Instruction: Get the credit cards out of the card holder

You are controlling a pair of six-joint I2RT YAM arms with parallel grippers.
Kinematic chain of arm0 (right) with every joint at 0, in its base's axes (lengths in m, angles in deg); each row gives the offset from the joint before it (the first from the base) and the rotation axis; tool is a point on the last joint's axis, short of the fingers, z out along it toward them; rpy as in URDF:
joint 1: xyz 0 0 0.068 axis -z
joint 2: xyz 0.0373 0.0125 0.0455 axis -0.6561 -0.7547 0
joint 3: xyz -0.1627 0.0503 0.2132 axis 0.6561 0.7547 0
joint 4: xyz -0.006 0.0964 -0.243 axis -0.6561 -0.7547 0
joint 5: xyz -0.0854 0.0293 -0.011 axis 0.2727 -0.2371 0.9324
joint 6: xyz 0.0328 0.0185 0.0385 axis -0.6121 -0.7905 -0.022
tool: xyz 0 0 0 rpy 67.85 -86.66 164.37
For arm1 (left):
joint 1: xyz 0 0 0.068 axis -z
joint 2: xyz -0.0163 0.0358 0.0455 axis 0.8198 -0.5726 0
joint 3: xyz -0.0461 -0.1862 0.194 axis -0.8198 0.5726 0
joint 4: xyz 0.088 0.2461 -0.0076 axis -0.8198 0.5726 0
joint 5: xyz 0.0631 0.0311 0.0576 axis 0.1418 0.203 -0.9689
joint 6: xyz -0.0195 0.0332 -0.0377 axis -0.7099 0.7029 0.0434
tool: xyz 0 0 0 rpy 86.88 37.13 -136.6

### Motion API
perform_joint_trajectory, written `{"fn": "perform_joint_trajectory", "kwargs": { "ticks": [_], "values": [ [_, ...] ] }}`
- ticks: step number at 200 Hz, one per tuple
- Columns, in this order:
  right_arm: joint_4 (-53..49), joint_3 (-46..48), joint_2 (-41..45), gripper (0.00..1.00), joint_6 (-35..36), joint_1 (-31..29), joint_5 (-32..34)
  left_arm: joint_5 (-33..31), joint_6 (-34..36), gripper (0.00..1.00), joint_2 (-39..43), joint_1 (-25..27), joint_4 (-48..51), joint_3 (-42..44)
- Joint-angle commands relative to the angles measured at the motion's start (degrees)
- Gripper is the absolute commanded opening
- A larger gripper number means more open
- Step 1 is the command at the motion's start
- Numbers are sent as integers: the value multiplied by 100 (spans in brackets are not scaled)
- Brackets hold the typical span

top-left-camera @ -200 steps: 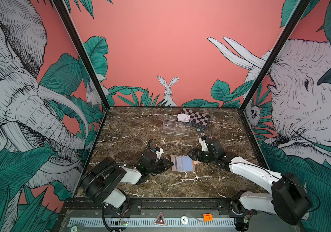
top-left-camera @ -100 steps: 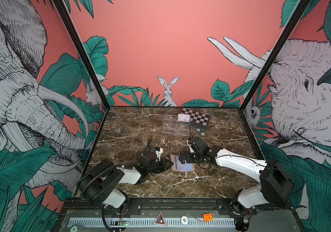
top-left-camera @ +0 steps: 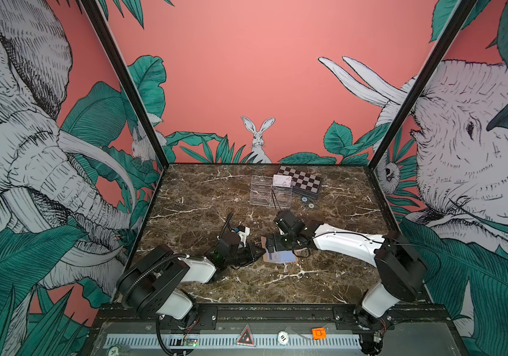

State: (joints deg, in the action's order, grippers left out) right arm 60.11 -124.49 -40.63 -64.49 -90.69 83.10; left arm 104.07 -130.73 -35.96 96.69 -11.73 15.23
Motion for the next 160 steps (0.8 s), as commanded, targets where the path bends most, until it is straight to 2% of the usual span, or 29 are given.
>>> {"fn": "perform_joint_trajectory", "kwargs": {
  "ticks": [1, 89, 160],
  "values": [
    [-38, -105, -92, 98, 61, -49, 130, -86, 92, 0, 211, 3, 27, -13],
    [-8, -175, -350, 98, 35, -127, 104, -88, 103, 0, 212, 3, 31, -14],
    [-546, -426, -545, 96, 142, -251, 687, -114, 97, 0, 220, 12, 6, 5]
  ]
}}
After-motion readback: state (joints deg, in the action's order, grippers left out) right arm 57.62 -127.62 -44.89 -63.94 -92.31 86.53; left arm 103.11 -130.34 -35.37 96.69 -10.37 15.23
